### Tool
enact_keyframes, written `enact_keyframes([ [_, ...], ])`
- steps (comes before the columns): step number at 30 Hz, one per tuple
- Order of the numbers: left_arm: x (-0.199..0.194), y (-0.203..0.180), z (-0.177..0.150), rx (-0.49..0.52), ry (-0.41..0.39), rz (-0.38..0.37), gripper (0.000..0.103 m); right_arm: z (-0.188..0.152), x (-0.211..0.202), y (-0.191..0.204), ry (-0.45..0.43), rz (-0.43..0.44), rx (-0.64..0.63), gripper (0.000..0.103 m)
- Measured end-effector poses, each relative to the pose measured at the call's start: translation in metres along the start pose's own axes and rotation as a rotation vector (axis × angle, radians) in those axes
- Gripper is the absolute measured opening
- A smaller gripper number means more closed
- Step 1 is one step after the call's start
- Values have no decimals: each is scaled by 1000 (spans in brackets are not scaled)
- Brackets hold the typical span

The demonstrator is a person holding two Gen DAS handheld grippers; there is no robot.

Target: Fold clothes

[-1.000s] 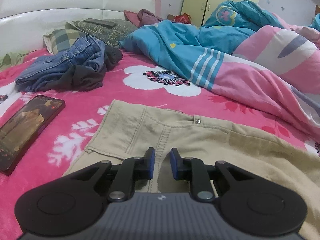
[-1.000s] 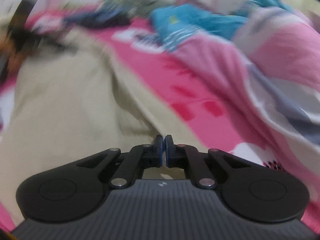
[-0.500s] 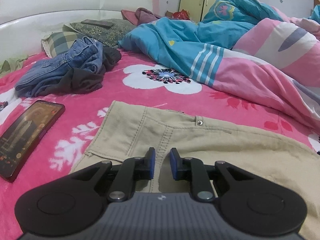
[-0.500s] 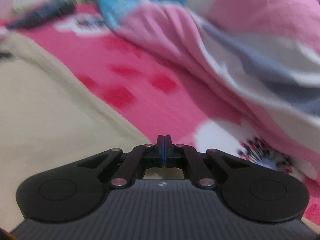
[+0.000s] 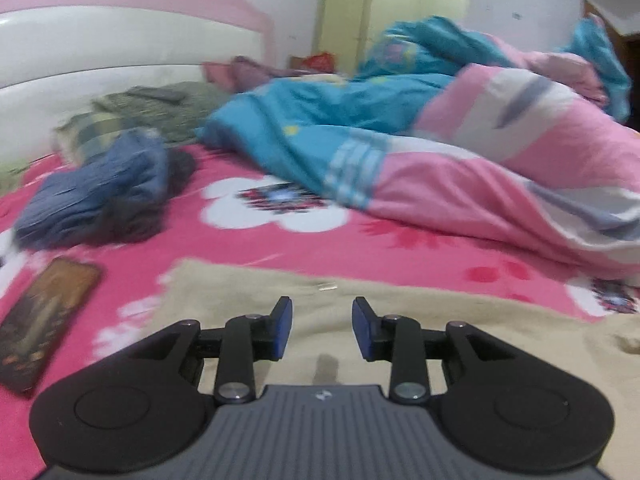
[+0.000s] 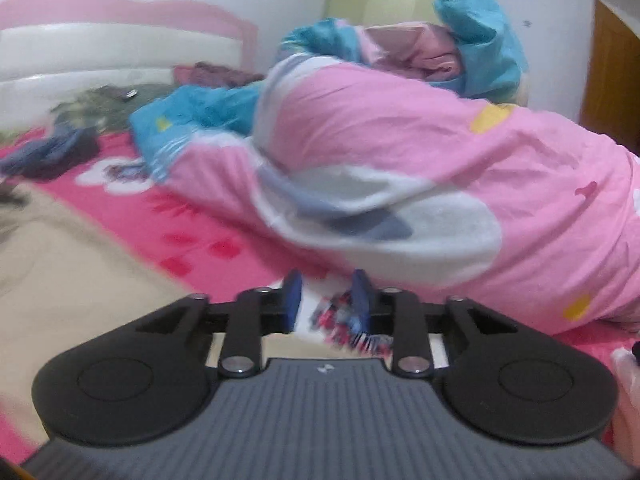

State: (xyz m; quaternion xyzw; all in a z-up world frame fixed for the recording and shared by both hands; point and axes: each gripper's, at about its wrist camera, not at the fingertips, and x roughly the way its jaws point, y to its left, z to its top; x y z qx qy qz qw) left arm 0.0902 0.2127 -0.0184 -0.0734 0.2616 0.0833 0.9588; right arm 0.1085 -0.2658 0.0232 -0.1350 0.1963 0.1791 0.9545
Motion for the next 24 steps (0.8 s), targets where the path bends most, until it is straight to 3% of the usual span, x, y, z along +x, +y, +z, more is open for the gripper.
enact_keyframes([
  [5, 36, -46, 0, 53, 75, -46, 33, -31, 4, 28, 117, 73, -102, 31],
  [10, 56, -65, -16, 35, 104, -22, 33, -25, 17, 25, 115, 104, -75, 32],
  [13, 61, -57, -25, -24, 101, -7, 29, -16, 42, 4, 141, 92, -8, 45],
  [17, 64, -43, -32, -110, 79, -12, 25, -22, 67, -34, 224, -9, 21, 46],
  [20, 63, -35, -36, -150, 62, -34, 24, -40, 41, -90, 230, -177, 238, 52],
  [24, 64, -33, -37, -157, 58, -62, 26, -88, -28, -160, 222, -410, 697, 57],
])
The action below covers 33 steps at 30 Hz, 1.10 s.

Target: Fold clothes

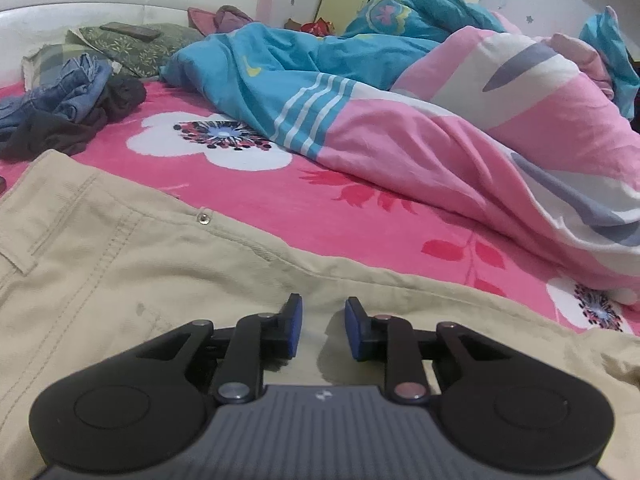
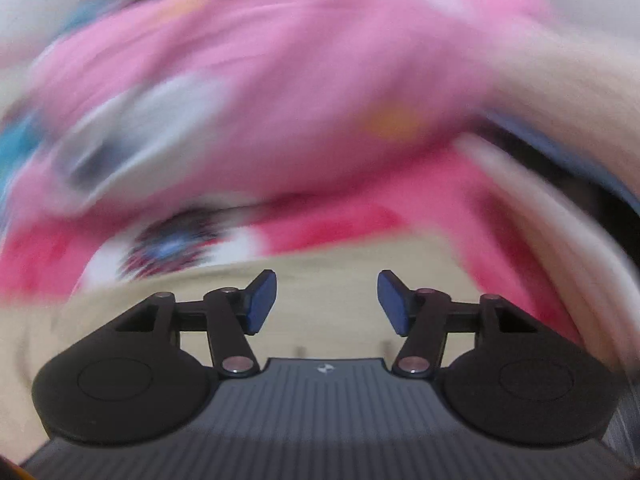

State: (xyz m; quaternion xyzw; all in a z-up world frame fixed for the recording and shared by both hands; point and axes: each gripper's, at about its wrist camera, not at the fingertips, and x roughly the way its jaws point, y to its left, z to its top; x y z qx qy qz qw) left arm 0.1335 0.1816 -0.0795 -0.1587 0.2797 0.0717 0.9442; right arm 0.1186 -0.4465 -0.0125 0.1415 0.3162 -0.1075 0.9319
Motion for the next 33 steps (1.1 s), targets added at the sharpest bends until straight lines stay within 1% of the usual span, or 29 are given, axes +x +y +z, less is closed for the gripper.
enact_keyframes([
  [3, 1, 2, 0, -7, 1, -13, 27, -21, -14, -54, 52, -47, 259, 58],
  [4, 1, 2, 0, -11, 0, -17, 27, -28, -12, -64, 69, -52, 332, 59],
  [8, 0, 7, -1, -35, -2, -36, 27, -48, 13, -87, 115, 16, 561, 59],
  [9, 0, 8, -1, -42, -2, -42, 27, -52, 18, -89, 111, 26, 597, 58],
  [10, 0, 9, -1, -49, -3, -47, 27, -52, 22, -85, 86, 27, 590, 44],
  [11, 0, 10, -1, -54, -3, -50, 26, -51, 26, -79, 74, 34, 563, 12],
  [12, 0, 11, -1, -56, -4, -52, 26, -49, 30, -73, 76, 42, 538, 6],
  [13, 0, 11, -1, -58, -4, -52, 26, -48, 31, -68, 73, 35, 519, 5],
  [15, 0, 12, -1, -64, -4, -54, 26, -44, 20, -57, 20, -5, 469, 3],
  [16, 0, 13, -1, -70, -3, -55, 26, -43, 8, -57, -24, -14, 461, 3],
  [18, 1, 14, -1, -77, 0, -57, 25, -42, -11, -66, -73, -31, 486, 3],
  [19, 1, 14, -1, -76, 1, -56, 25, -46, -16, -71, -80, -58, 484, 2],
  [21, 1, 13, 0, -72, 1, -53, 25, -60, -11, -88, -47, -118, 527, 1],
  [23, 1, 13, 0, -72, 1, -52, 25, -76, -2, -101, -17, -128, 586, 1],
  [26, 1, 14, 0, -74, 2, -53, 25, -79, -4, -91, -35, -152, 543, 1],
  [29, 1, 14, 0, -75, 2, -54, 25, -76, -13, -93, -36, -160, 551, 1],
  [31, 1, 14, -1, -75, 2, -54, 25, -72, -22, -98, -54, -179, 508, 4],
  [33, 1, 14, -1, -76, 2, -56, 25, -67, -33, -92, -80, -222, 434, 6],
])
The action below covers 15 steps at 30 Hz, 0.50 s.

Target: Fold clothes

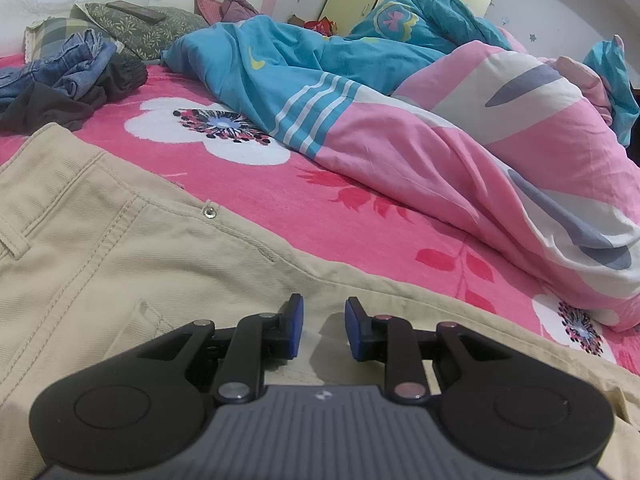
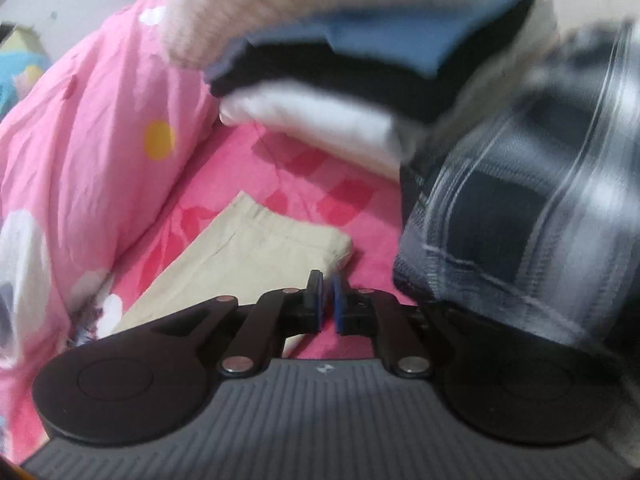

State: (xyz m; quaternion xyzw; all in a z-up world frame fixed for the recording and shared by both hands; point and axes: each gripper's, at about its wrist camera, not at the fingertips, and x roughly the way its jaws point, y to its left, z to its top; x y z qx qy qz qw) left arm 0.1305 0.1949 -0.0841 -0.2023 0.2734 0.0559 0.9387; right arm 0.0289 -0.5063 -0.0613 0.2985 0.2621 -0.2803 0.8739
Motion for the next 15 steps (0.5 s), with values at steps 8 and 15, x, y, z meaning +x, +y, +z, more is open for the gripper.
enact_keyframes([
  [8, 0, -1, 0, -1, 1, -1, 25, 7, -35, 77, -190, 15, -407, 22],
  [15, 0, 0, 0, -8, 0, -7, 25, -40, 25, 200, 193, 354, -716, 22],
])
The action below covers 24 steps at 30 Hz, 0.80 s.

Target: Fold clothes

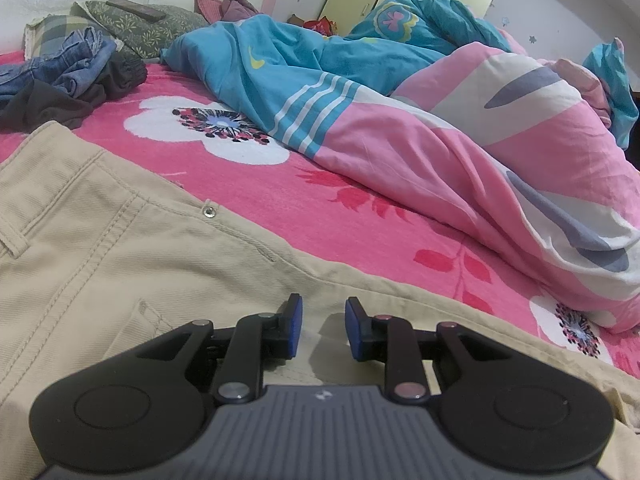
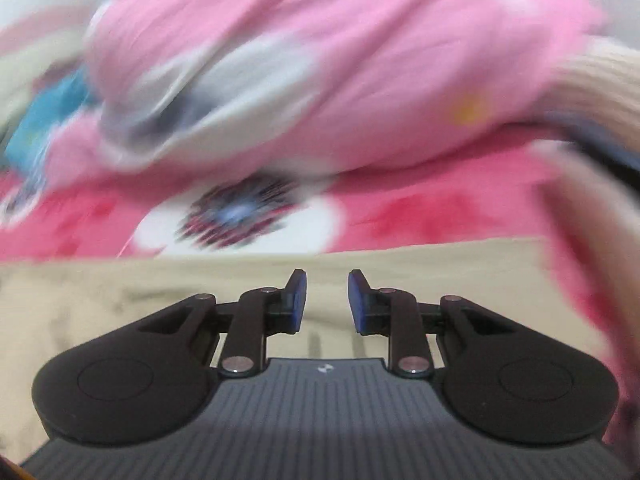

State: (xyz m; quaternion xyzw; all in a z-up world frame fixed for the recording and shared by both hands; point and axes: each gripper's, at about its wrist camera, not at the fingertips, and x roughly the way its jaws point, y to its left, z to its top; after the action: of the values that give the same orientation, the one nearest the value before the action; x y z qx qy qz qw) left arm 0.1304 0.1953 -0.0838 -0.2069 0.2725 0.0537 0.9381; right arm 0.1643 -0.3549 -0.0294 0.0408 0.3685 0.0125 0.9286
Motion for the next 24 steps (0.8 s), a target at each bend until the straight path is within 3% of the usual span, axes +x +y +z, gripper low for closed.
enact_keyframes([
  [3, 0, 1, 0, -5, 0, -5, 25, 13, 62, 10, 147, 0, 50, 19],
  [7, 0, 1, 0, -7, -1, -7, 25, 32, 96, -22, 122, -28, 223, 17],
  [10, 0, 1, 0, -8, -1, -7, 25, 41, 97, -31, 113, -73, 263, 17],
  [15, 0, 1, 0, -11, -1, -8, 25, 42, 53, -3, 32, -59, 135, 23],
  [24, 1, 2, 1, -20, 2, -16, 26, 0, -52, 42, -105, -41, 1, 35],
])
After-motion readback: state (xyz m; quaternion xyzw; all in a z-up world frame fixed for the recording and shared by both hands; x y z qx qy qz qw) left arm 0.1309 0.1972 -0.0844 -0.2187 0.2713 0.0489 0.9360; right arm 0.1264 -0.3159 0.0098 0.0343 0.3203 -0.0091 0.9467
